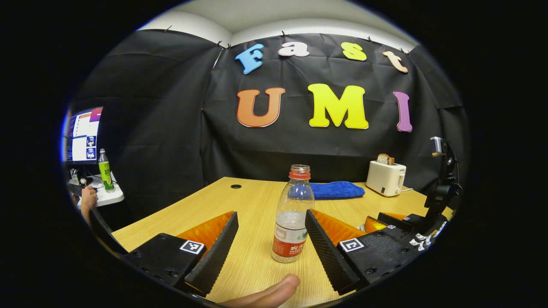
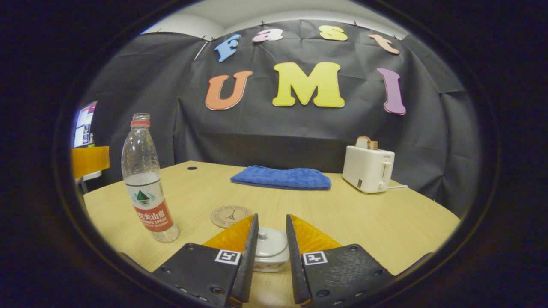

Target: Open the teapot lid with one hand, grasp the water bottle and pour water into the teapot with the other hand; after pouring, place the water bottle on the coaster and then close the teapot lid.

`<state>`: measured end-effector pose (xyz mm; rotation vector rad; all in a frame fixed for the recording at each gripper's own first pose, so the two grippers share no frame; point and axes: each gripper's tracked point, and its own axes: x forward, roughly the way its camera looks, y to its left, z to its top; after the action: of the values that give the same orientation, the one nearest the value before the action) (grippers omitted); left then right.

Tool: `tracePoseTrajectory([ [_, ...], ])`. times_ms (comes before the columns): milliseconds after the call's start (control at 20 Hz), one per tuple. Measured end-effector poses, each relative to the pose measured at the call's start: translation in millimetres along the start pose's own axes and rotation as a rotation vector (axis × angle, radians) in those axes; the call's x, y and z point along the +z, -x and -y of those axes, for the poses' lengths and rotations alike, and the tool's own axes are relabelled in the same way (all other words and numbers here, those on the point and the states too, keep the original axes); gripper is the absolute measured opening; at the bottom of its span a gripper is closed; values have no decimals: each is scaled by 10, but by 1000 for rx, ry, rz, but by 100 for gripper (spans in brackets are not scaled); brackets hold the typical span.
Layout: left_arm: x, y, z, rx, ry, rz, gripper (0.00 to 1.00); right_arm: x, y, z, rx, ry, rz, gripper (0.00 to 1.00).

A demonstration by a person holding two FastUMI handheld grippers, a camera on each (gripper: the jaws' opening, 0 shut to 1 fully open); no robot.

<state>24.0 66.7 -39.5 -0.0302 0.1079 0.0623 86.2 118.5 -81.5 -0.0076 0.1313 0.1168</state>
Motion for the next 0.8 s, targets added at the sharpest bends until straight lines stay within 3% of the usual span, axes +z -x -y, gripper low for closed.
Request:
tracePoseTrajectory([
  [150, 13, 12, 45, -7, -20, 8, 99, 5, -45, -23, 0, 7, 5, 38],
  [300, 13, 21, 63, -11, -34, 12, 99, -50, -57, -160, 78, 21, -16, 38],
  [350, 12, 34, 73, -14, -36, 11, 99, -14, -59, -171, 92, 22, -2, 43],
  [400, 13, 32, 67, -14, -39, 11, 99, -28, -39, -127, 82, 23, -17, 39],
  [450, 22, 31, 53, -11, -41, 11, 98, -6, -33, -142, 79, 20, -14, 21],
  [600, 21, 36, 45, -8, -42, 8, 98, -9, -63, -66, 31, 28, -7, 21],
  [650, 22, 31, 37, -7, -43, 9, 98, -14, -11, -60, 31, 11, -11, 2],
  [800, -5, -2, 34, -18, -32, 8, 98, -37, -87, -94, 31, 18, -3, 2],
])
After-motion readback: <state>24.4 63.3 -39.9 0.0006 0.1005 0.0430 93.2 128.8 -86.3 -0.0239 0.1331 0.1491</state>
